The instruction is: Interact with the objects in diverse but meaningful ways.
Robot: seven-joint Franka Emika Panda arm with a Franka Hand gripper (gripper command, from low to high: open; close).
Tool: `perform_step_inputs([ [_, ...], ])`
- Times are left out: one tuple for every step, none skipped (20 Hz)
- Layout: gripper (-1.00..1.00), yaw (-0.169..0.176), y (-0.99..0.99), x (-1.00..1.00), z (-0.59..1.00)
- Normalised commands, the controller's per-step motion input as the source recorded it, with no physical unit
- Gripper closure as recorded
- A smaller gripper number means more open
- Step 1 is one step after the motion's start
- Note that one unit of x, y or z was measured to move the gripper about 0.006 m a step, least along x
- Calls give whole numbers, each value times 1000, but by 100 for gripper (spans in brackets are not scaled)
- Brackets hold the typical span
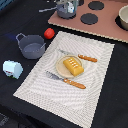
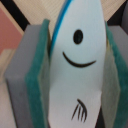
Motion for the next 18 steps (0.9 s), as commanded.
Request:
perform_step_inputs([
  [100,0,551,-363,-174],
  [100,0,566,-357,-177],
  [100,0,589,-351,-191],
  [100,0,614,-343,-206],
  [100,0,629,-354,-237],
  [100,0,634,-363,-251],
  [100,0,637,-369,-260],
  [100,0,637,-371,-260],
  [100,0,631,-371,-260],
  [100,0,629,-371,-260],
  [100,0,626,-374,-254],
  [100,0,611,-374,-246],
  [100,0,600,-363,-226],
  [100,0,609,-297,-189],
  [100,10,620,-194,-154],
  [100,20,626,-103,-146],
  [100,19,580,-34,-160],
  [100,12,477,-71,-203],
])
